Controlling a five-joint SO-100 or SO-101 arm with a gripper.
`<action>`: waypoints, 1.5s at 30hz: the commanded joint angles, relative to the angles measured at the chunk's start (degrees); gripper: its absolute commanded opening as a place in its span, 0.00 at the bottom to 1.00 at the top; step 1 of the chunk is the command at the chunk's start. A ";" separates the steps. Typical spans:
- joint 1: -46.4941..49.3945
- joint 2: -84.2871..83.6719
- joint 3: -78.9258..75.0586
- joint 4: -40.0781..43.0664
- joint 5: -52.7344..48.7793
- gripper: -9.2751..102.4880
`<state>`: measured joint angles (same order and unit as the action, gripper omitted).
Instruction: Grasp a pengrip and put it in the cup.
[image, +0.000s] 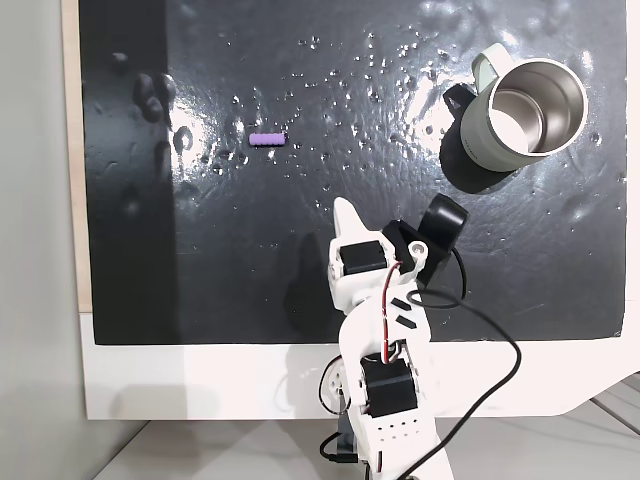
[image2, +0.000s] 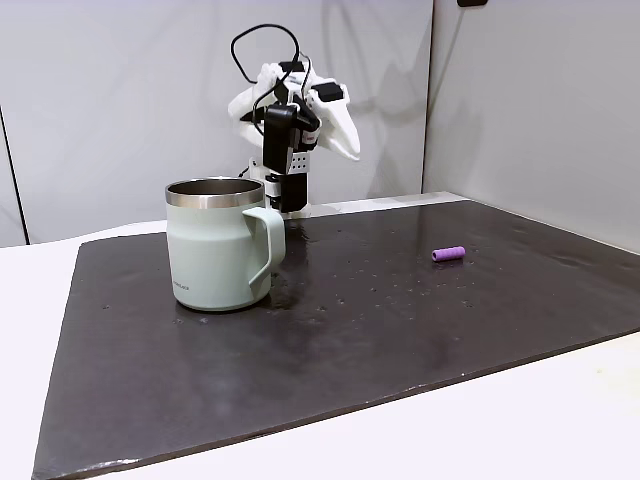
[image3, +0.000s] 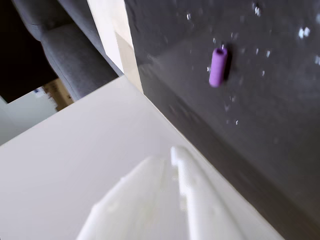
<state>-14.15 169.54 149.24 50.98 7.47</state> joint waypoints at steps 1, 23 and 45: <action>-2.46 -16.08 -16.96 5.71 4.66 0.08; -14.77 -73.39 -74.62 29.71 27.33 0.32; -16.79 -107.23 -93.16 30.67 26.10 0.34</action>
<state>-31.03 63.37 60.56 81.30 34.37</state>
